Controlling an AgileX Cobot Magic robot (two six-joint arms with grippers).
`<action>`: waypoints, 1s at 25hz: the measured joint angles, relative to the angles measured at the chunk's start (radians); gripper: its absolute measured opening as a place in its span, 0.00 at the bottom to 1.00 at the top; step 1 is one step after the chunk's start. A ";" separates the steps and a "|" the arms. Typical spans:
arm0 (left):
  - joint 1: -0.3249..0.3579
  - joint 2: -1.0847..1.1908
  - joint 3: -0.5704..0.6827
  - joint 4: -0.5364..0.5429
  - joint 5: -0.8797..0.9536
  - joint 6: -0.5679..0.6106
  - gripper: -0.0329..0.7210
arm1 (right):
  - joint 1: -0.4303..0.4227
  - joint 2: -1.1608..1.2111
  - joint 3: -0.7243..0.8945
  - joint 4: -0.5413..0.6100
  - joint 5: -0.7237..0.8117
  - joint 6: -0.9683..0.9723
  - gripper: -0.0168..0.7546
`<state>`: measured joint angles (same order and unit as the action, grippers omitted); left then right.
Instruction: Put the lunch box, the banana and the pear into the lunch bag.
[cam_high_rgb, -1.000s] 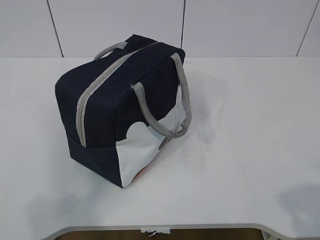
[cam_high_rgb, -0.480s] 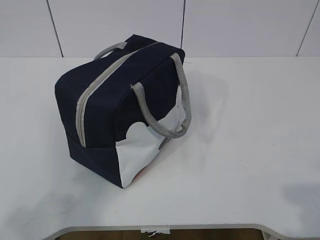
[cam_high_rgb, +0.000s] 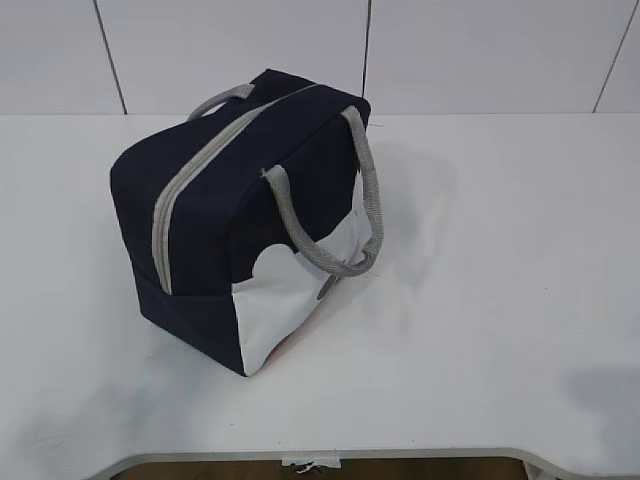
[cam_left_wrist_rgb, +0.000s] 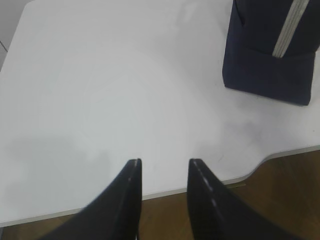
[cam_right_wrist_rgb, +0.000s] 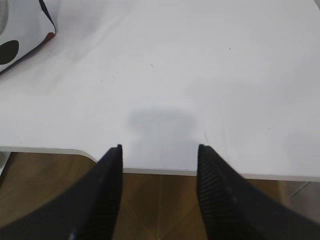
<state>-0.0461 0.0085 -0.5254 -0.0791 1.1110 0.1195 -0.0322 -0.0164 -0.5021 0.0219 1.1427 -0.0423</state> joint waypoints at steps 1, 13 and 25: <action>0.000 0.000 0.000 0.000 0.000 0.000 0.36 | 0.000 0.000 0.000 0.000 0.000 0.000 0.52; 0.000 0.000 0.000 -0.002 0.000 -0.002 0.36 | 0.000 0.000 0.000 0.000 0.000 0.000 0.52; 0.000 0.000 0.000 -0.002 0.000 -0.002 0.36 | 0.000 0.000 0.000 0.000 0.000 0.000 0.52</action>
<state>-0.0461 0.0085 -0.5254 -0.0807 1.1110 0.1179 -0.0322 -0.0164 -0.5021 0.0219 1.1427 -0.0423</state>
